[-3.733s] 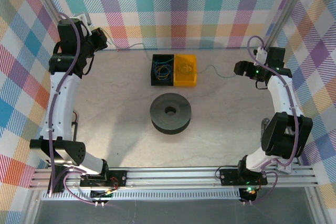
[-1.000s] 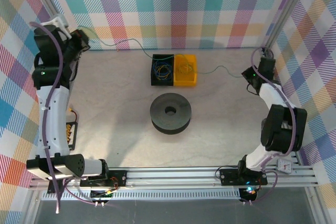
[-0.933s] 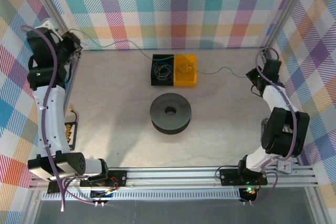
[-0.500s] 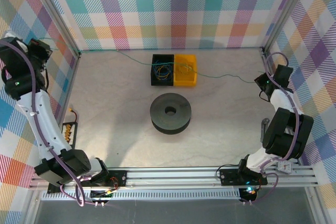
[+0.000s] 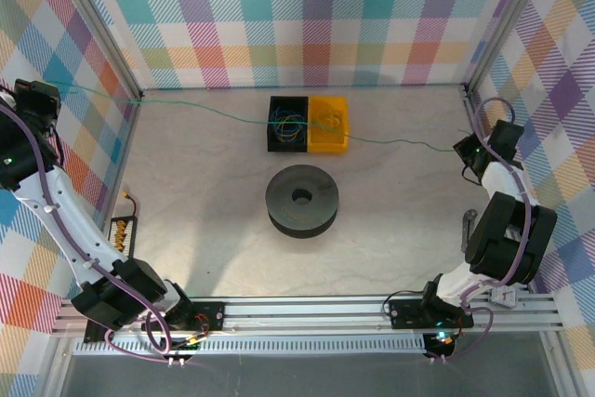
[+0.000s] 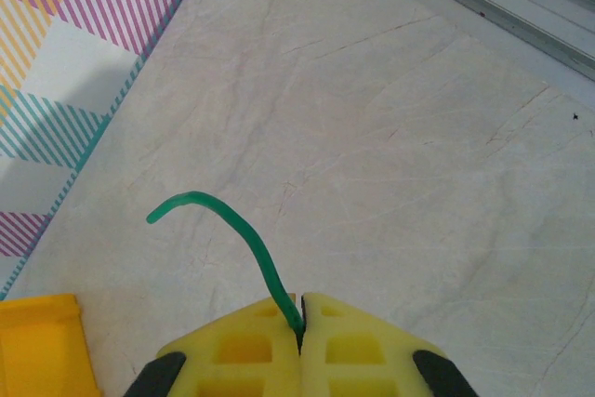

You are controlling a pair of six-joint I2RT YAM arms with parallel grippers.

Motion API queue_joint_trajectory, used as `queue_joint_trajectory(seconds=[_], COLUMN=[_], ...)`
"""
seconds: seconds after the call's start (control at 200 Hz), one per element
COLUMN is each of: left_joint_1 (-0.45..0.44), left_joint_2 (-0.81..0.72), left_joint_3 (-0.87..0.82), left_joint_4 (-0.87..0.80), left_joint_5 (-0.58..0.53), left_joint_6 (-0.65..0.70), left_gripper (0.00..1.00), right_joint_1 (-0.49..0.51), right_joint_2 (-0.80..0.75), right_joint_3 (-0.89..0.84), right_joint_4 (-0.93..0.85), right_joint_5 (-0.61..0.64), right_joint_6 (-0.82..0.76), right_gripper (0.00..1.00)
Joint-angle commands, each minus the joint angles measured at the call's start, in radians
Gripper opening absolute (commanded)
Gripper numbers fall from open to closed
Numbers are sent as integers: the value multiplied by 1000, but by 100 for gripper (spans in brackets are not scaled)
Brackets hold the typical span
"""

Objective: Wrap the cables

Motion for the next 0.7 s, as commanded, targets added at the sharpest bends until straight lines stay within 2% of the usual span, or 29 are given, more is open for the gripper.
queue_joint_trajectory(seconds=[0.0,0.085,0.275,0.395,0.46,0.575,0.695], left_joint_1=[78,82,84,59,-5,-190,-332], left_joint_2=[-3,13,21,22,13,-10,-36], left_joint_3=[-3,-2,10,9,23,45,20], left_joint_4=[200,226,222,229,191,93,69], left_joint_5=[-88,-55,-62,-10,-14,-69,-105], left_joint_6=[-77,-106,-99,-83,-4,164,231], left_gripper=[0,0,0,0,0,0,0], right_joint_1=[-71,-71,-79,-77,-59,18,122], right_joint_2=[-7,-8,-8,-19,-25,-27,-9], right_joint_3=[-12,-10,-7,-14,-11,16,54], right_joint_4=[33,33,31,38,33,-7,-60], right_joint_5=[150,154,153,95,65,71,107], right_joint_6=[-41,-47,-55,-36,-31,-68,-110], right_gripper=[0,0,0,0,0,0,0])
